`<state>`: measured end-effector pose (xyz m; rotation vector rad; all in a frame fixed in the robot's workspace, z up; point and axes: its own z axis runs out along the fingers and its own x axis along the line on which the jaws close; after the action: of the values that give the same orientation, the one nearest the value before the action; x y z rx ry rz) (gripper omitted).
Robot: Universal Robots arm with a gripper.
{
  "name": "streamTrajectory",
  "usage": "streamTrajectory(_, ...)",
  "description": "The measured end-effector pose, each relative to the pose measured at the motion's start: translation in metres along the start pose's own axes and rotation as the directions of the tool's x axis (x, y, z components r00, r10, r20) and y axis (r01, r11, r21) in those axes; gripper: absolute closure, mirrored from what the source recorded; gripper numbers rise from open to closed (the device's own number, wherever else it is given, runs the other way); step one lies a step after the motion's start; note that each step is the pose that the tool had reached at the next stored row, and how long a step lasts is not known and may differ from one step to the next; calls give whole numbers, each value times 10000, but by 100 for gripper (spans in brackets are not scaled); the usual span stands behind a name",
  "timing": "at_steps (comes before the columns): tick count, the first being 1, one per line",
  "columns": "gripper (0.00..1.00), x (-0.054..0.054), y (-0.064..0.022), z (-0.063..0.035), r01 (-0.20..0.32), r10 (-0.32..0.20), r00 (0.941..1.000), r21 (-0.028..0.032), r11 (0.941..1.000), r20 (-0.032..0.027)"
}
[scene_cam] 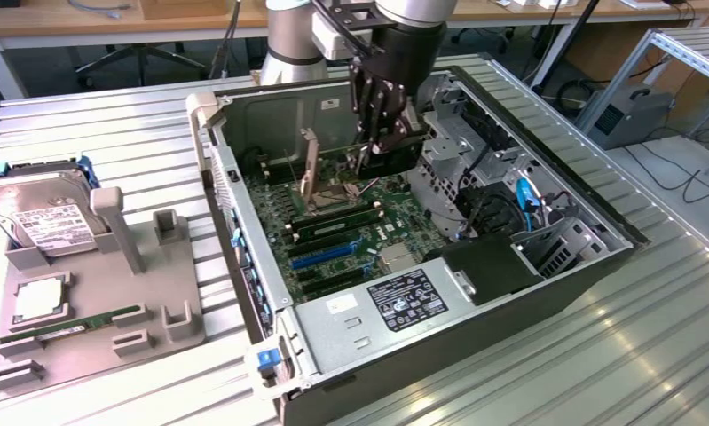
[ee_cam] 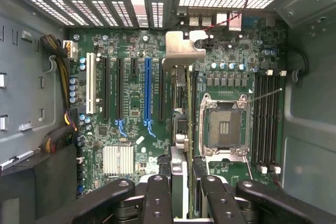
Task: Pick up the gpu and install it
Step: 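Insert the gpu into the slot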
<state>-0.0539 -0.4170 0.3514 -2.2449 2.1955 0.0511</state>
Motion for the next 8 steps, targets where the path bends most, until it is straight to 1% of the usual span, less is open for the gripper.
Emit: streamTrajectory(8,73,-28,26,6,-68,68,10000,2,10000,3)
